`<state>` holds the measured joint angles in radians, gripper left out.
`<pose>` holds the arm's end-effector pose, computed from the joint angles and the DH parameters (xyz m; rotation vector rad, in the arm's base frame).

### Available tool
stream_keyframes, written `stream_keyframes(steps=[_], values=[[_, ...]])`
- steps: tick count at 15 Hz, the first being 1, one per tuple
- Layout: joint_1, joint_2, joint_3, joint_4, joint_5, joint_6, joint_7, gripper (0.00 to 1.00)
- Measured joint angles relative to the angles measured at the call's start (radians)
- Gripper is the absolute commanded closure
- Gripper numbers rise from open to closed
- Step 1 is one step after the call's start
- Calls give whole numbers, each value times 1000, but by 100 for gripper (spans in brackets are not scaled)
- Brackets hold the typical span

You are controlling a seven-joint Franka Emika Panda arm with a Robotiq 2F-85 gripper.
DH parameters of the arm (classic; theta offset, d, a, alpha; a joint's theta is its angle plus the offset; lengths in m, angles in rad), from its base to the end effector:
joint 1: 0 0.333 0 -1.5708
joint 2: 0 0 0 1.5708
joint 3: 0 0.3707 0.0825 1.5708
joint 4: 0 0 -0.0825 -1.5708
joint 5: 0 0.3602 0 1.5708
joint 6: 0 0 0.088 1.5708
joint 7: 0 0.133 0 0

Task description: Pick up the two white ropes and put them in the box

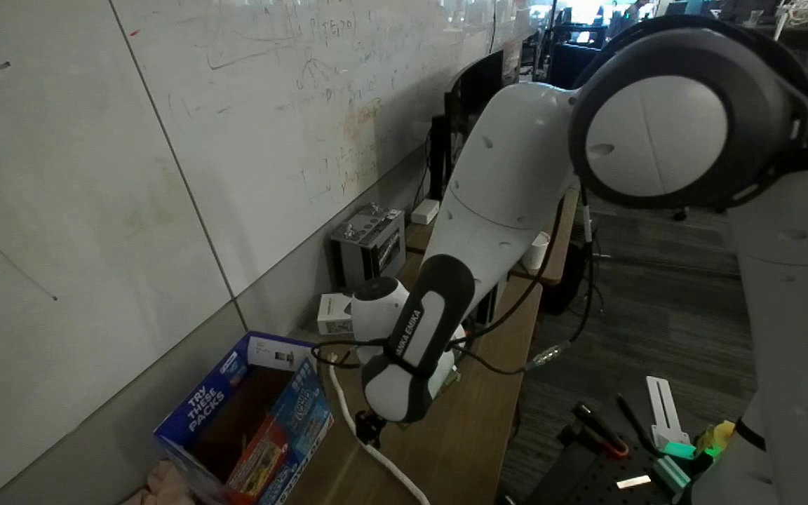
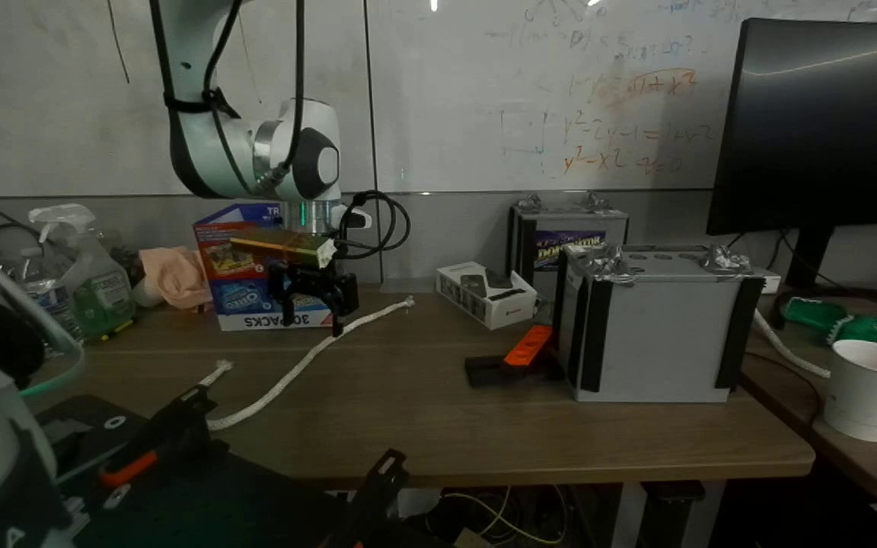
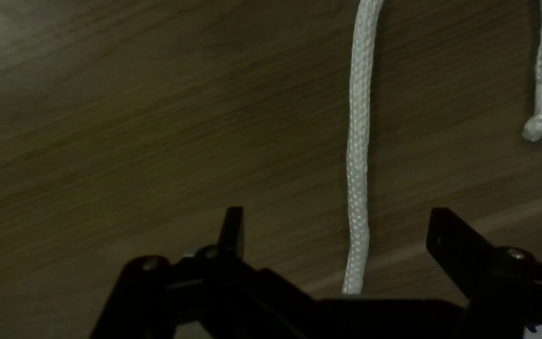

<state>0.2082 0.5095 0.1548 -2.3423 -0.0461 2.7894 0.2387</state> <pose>0.4801 0.1875 0.1598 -3.0888 -0.2333 0.1095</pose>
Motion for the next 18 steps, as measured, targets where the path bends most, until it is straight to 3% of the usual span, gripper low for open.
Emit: stream_keyframes(steps=[10, 18], values=[[112, 139, -64, 70, 91, 142, 127, 0], [209, 212, -142, 115, 108, 157, 196, 0]])
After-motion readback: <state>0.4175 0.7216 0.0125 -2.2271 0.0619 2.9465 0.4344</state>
